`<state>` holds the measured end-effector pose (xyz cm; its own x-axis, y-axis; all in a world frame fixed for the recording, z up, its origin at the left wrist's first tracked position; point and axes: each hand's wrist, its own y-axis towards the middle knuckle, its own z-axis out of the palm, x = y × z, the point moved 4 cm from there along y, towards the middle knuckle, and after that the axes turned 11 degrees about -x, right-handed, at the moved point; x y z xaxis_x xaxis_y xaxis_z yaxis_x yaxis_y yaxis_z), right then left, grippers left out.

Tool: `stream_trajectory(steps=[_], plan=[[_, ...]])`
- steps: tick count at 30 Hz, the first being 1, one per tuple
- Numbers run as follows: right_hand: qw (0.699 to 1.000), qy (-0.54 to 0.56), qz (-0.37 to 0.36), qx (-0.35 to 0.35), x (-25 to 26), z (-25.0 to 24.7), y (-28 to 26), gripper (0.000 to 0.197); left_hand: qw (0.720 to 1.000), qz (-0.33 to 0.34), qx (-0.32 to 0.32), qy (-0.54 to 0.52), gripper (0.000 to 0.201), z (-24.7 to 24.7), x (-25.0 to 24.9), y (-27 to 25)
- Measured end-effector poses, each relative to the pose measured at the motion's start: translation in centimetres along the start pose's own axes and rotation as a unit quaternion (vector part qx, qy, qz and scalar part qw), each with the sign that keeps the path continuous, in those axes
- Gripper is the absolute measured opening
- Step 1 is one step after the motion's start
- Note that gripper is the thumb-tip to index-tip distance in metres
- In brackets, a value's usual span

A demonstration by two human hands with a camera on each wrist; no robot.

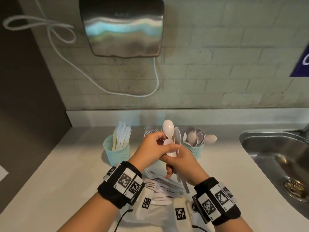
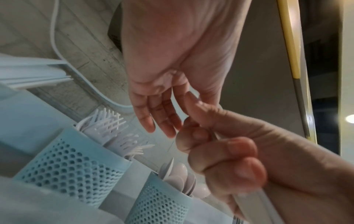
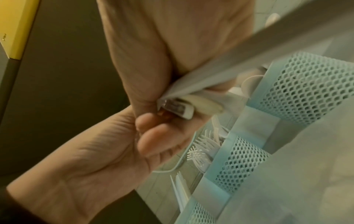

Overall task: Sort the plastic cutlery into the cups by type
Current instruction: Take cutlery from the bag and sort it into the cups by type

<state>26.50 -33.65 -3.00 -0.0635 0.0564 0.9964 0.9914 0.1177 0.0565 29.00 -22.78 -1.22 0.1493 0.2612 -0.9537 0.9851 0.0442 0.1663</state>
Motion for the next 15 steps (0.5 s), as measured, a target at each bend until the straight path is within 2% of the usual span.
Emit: stream_trajectory(steps=[6,10,15], plan=[[1.000,0.006,0.001,0.015,-0.1,-0.1,-0.5,0.013,0.997,0.010,-0.057,-0.053,0.013,-1.2,-1.3,0.2],[1.000,-0.005,-0.001,0.013,-0.6,0.1,-0.5,0.023,0.997,0.007,-0.037,-0.071,0.007,-1.0,-1.5,-0.1],[0.999,0.042,0.014,0.030,-0.6,0.5,-0.3,0.025,0.994,0.000,-0.027,-0.108,0.006,-0.5,-1.3,-0.5]])
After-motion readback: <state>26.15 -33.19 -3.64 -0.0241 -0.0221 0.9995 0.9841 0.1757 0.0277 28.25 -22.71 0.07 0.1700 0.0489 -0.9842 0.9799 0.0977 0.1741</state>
